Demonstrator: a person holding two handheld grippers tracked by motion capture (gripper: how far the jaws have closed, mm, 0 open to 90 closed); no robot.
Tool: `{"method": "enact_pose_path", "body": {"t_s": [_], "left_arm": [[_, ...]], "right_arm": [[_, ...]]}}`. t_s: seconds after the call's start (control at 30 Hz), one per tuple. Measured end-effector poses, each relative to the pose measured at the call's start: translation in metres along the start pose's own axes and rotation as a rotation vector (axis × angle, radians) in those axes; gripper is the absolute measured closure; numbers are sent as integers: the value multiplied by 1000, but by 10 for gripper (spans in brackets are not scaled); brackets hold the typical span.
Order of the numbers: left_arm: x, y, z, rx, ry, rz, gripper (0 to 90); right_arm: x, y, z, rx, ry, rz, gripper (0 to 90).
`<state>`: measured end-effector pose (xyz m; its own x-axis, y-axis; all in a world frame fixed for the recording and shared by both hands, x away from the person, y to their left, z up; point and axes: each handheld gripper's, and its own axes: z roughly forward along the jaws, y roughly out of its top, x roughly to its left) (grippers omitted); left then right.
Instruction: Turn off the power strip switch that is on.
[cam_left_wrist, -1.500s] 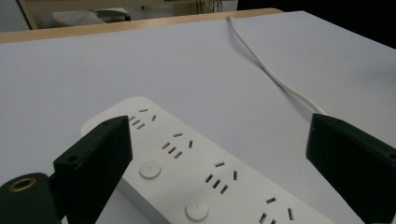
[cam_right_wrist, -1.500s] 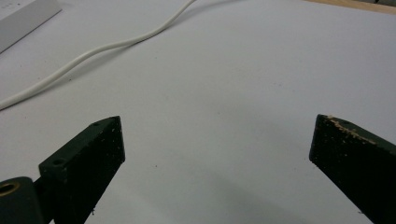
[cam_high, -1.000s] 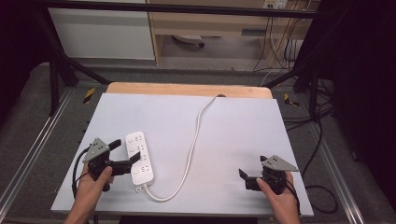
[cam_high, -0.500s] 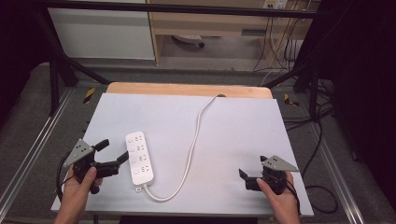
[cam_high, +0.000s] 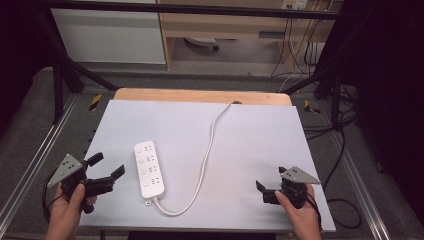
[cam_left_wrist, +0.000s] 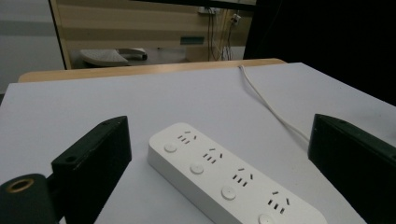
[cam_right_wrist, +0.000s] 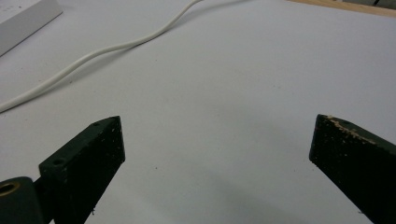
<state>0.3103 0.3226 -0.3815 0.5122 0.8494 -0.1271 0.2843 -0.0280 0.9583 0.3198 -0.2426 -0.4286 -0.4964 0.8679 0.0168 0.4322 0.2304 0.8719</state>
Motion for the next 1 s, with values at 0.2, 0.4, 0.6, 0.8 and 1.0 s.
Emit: {"method": "enact_pose_path", "body": {"t_s": [0.2,0.4,0.6,0.8,1.0], "left_arm": [[7,-1,-7,-1,18,-6,59],[16,-6,-13,12,42,-8,58],[24,-11,-14,32,63,-8,58],[38,-24,-10,120,106,18,57],[41,-39,1,266,160,83,73]], "right_arm": [[0,0,0,-2,-1,4,38],[0,0,0,-3,0,4,38],[0,0,0,-1,0,-1,39],[-1,0,1,0,-2,2,38],[-3,-2,10,30,-36,11,35]]}}
